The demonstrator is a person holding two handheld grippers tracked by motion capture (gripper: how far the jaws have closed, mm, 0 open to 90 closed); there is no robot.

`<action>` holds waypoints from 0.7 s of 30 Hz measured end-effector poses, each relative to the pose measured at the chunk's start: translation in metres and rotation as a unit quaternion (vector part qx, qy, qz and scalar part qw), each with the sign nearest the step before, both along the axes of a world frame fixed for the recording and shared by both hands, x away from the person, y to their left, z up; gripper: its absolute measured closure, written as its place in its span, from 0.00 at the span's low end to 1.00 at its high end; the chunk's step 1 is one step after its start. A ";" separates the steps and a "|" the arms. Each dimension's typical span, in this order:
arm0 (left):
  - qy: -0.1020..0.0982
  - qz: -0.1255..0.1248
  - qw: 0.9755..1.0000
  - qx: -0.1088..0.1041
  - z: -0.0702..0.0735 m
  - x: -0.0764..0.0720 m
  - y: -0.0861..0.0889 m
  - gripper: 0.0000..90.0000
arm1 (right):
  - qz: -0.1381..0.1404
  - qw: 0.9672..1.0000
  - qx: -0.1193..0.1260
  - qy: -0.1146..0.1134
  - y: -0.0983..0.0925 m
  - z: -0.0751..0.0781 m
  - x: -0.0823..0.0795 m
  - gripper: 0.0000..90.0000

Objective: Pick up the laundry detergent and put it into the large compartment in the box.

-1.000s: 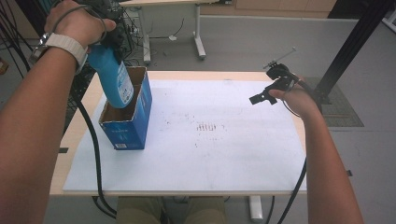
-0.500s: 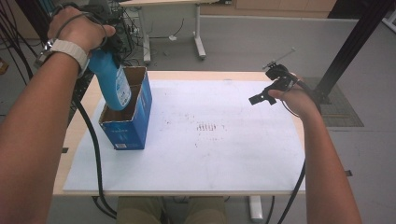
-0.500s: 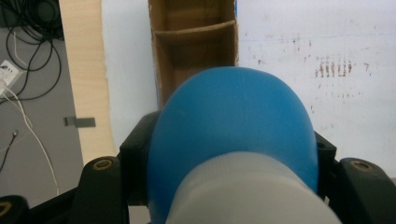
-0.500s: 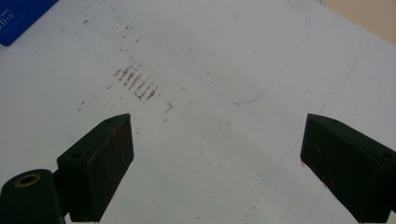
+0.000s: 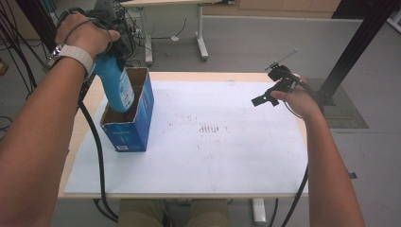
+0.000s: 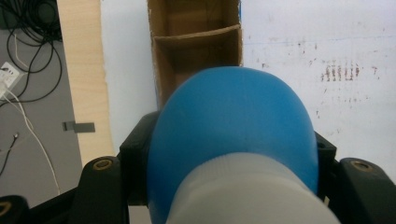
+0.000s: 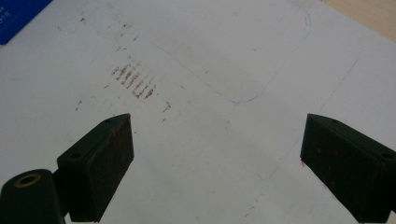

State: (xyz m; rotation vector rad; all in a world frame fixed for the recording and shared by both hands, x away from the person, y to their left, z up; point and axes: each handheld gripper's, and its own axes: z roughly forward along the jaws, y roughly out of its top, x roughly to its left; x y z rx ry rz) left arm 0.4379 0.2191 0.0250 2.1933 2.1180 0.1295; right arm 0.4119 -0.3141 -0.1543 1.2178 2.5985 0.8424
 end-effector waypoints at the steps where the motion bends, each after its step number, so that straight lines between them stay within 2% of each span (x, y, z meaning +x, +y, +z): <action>1: -0.001 0.000 1.000 0.000 -0.001 0.000 0.001 0.43 | 0.001 1.000 0.000 -0.001 -0.001 0.000 0.000 0.10; 6: 0.003 0.001 1.000 0.001 -0.007 0.002 0.001 0.42 | 0.000 1.000 0.001 0.001 -0.001 -0.001 0.001 0.10; 13: -0.005 0.000 1.000 0.008 -0.016 0.002 0.000 0.43 | 0.000 1.000 0.000 0.003 0.000 -0.003 0.001 0.10; 21: -0.002 0.000 1.000 0.006 -0.029 0.005 0.001 0.43 | -0.003 1.000 0.001 0.005 -0.002 -0.004 0.000 0.10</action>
